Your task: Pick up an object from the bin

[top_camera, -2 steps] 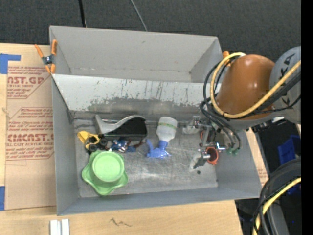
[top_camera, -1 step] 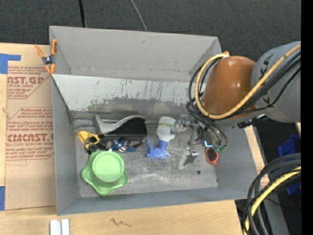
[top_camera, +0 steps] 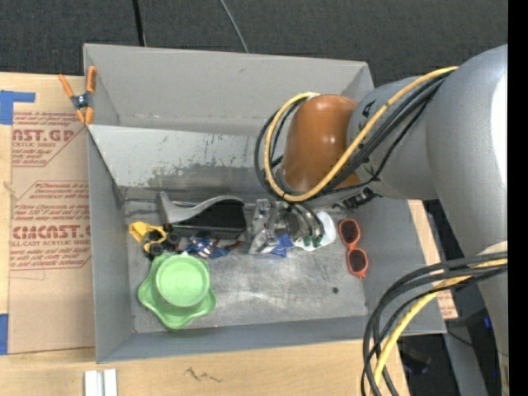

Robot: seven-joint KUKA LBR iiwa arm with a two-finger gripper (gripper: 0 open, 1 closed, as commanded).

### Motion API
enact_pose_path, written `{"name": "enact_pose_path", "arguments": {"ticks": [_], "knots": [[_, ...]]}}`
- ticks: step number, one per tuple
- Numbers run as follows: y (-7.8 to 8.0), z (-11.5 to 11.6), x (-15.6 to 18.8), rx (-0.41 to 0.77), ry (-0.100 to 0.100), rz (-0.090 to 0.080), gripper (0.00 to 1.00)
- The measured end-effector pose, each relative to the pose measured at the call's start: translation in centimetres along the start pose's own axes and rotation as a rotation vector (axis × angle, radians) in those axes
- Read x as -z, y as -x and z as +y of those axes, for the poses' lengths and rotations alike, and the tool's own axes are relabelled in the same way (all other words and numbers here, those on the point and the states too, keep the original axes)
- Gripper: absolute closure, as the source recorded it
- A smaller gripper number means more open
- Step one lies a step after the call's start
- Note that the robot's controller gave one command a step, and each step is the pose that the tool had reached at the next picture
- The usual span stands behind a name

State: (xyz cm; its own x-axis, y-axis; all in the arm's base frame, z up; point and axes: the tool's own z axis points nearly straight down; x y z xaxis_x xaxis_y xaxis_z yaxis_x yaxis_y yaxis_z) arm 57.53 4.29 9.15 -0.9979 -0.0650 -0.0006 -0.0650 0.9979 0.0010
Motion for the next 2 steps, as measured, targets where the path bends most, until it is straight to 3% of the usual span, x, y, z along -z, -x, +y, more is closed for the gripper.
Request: {"name": "enact_pose_path", "arguments": {"ticks": [1,2], "knots": [[0.01,0.00,0.01,0.000,0.000,0.000,0.00],[0.01,-0.01,0.01,0.000,0.000,0.000,0.00]]}}
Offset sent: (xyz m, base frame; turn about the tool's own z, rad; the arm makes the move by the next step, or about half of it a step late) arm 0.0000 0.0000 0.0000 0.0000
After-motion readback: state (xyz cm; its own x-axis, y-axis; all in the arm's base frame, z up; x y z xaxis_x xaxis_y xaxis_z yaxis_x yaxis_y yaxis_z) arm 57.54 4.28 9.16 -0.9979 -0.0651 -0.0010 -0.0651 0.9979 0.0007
